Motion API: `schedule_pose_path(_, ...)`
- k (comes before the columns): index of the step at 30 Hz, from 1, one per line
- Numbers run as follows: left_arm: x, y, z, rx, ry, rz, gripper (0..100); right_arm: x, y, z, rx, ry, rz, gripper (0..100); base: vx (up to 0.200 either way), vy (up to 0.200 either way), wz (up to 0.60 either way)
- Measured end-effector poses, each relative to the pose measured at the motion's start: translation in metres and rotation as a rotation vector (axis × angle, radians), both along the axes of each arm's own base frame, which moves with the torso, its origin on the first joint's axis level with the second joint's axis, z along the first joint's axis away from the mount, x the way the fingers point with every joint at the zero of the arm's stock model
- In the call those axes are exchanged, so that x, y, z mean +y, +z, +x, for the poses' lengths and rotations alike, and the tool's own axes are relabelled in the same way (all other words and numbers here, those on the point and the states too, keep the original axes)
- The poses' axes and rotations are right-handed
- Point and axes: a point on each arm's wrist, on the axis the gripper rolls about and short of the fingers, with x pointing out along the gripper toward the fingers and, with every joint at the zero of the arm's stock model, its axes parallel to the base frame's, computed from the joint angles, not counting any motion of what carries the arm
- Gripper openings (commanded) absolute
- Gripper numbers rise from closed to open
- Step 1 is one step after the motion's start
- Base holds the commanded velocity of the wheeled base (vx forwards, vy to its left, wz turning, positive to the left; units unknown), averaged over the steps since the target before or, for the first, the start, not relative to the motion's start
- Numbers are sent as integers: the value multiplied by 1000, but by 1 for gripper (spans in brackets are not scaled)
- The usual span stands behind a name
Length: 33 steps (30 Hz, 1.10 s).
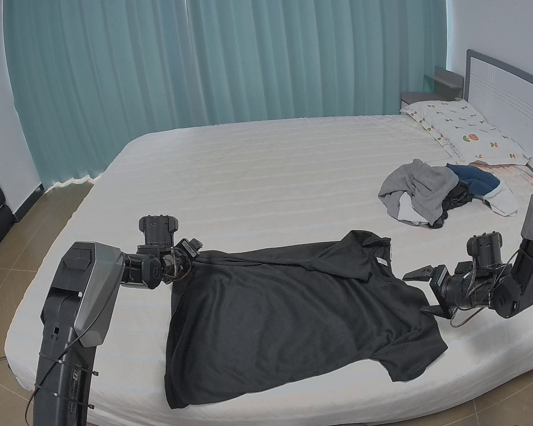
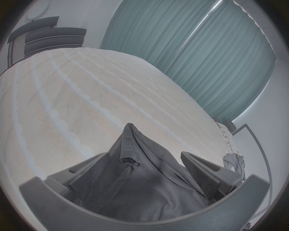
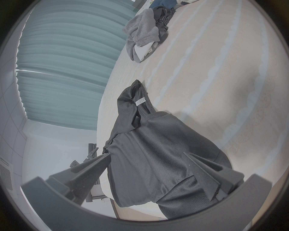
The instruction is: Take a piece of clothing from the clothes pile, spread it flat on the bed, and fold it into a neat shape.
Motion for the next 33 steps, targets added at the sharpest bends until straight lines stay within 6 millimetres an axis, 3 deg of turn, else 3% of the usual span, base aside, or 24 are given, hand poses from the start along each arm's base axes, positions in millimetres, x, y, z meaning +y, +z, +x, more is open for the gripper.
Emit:
schedule_pose_path(1,0,0,0,-1,0,0,100,0,0,0,0,0,0,100,0,0,0)
schedule_pose_path(2,0,-1,1,-3,1,-1,0,0,0,0,0,0,0,100,0,0,0)
schedule_pose_path(13,6,-9,4,-2,15,9,0,0,0,0,0,-1,1,100,0,0,0)
schedule_pose_path(23,41,5,11,-68,79,7,0,0,0,0,-2,-1,0,100,0,0,0)
schedule_pose_path(33,62,12,14,-130,89,47,0,0,0,0,-1,0,0,100,0,0,0)
